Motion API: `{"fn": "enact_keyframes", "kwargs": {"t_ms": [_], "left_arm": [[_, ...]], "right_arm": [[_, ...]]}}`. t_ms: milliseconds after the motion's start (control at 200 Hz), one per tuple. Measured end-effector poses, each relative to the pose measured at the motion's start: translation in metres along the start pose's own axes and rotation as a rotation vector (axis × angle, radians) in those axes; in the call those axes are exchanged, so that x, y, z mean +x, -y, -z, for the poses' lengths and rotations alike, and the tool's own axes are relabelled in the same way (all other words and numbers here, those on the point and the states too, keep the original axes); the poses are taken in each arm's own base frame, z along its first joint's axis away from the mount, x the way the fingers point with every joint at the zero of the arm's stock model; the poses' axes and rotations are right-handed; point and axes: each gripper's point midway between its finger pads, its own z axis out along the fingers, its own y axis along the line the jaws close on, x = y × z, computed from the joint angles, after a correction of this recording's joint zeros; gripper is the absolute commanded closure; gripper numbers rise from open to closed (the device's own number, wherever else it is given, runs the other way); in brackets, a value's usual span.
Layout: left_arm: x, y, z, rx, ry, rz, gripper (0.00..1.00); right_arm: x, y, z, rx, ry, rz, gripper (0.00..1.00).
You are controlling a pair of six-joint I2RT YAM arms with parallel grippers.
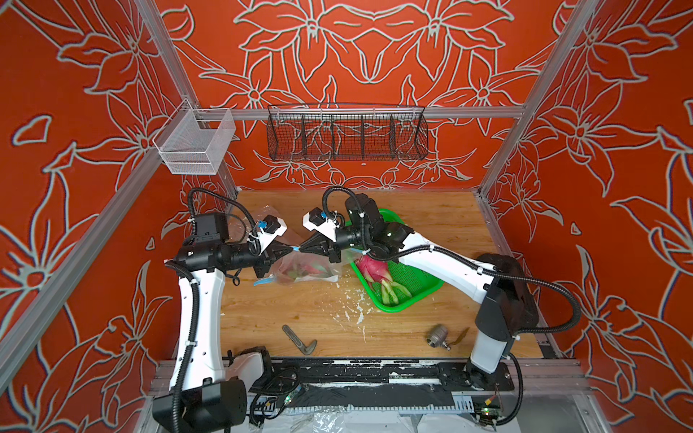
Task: Open the zip-top bag and take out the dragon fruit
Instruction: Unzip the zipper on the zipper food storage bag.
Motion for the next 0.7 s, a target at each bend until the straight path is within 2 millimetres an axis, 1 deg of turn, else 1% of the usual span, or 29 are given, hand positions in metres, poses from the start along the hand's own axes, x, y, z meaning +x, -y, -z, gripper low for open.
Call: {"fn": "enact_keyframes", "kwargs": {"t_ms": [160,275,470,590,701], "left_arm": [[0.005,-0.011,0.007,-0.104,-0.067,-0.081,1.0],[0.012,-0.021,0.012,-0.149,-0.1,-0.082,1.0],[0.019,-0.032,0.018,-0.198,-0.135,-0.079,1.0],[0.028,-0.05,0.024,-0.258,-0.184,-0.074,1.0],[0.032,-0.074,0.032,-0.321,-0.219,-0.045,1.0]], "right_arm": [[0.006,0.005,0.002,0.003,0.006,0.0,1.0],[0.008,0.008,0.003,0.009,0.003,0.002,0.99],[0.013,0.012,0.004,0.025,-0.013,0.009,0.98],[0.026,0.021,0.011,0.067,-0.051,0.006,0.97],[0.04,0.033,0.028,0.11,-0.079,-0.008,0.97]]}}
